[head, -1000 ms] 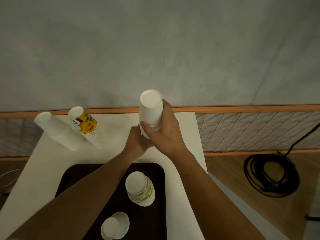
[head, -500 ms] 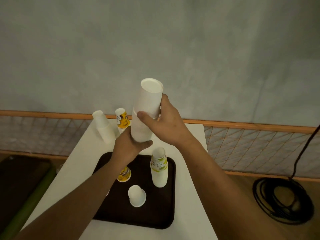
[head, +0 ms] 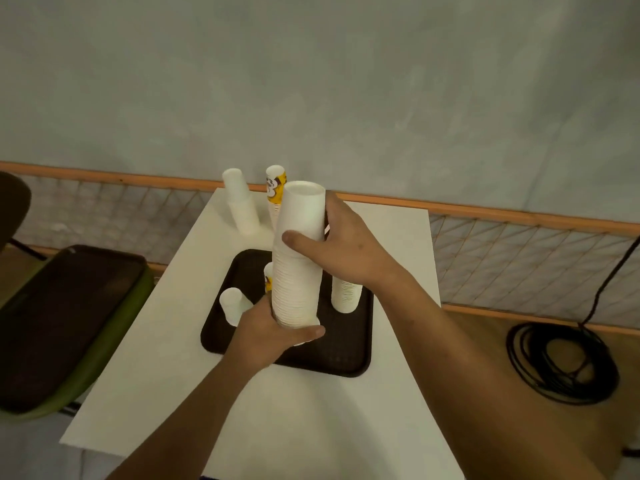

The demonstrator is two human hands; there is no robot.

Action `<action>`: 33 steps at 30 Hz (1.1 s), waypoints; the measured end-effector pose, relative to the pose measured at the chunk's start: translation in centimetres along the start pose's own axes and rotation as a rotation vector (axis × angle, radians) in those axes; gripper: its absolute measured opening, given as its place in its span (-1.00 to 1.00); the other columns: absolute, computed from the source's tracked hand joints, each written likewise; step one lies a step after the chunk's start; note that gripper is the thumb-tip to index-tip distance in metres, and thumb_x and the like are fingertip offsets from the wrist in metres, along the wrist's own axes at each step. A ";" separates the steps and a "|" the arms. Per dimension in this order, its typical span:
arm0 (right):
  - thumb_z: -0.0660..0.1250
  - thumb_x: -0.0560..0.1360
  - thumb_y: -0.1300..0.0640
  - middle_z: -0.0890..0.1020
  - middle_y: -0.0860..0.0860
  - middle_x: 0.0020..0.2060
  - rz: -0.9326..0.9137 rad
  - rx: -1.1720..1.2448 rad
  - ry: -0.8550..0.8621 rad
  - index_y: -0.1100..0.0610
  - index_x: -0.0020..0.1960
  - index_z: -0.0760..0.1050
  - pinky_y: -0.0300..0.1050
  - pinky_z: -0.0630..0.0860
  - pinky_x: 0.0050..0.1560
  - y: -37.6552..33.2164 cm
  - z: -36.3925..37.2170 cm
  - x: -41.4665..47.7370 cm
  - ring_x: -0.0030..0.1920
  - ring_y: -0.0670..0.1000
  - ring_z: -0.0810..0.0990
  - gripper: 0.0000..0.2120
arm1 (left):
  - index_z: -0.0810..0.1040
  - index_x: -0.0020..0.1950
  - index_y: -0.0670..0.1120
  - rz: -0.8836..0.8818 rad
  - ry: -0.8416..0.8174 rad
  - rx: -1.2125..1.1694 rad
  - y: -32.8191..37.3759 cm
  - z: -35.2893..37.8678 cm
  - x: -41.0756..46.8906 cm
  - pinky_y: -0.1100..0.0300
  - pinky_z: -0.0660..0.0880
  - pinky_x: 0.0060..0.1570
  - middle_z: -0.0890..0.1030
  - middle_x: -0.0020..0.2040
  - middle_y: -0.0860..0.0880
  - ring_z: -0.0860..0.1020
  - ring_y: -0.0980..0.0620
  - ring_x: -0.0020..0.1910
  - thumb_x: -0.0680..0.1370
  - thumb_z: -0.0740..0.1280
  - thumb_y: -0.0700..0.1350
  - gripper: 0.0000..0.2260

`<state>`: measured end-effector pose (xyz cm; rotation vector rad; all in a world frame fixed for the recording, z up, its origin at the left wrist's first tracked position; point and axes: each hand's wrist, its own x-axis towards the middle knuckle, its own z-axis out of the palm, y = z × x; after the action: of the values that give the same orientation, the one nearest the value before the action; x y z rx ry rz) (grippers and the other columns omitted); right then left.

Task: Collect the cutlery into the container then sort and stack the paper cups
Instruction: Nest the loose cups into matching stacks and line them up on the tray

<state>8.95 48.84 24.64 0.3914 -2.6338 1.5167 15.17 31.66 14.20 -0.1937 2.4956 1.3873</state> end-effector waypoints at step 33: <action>0.44 0.40 -0.28 0.50 -0.39 -0.08 0.124 -0.178 0.182 -0.14 0.21 0.44 -0.53 0.45 -0.25 0.6 6.9 1.9 -0.06 -0.43 0.53 -0.54 | 0.36 0.48 0.00 0.103 -0.026 0.121 -6.2 -4.5 5.0 -0.06 0.53 0.28 0.56 0.29 -0.01 0.54 -0.04 0.26 0.27 0.65 0.14 -0.13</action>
<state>7.33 42.89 21.00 0.0749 -2.6612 1.2652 11.14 24.70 9.88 -0.0227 2.5906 1.2618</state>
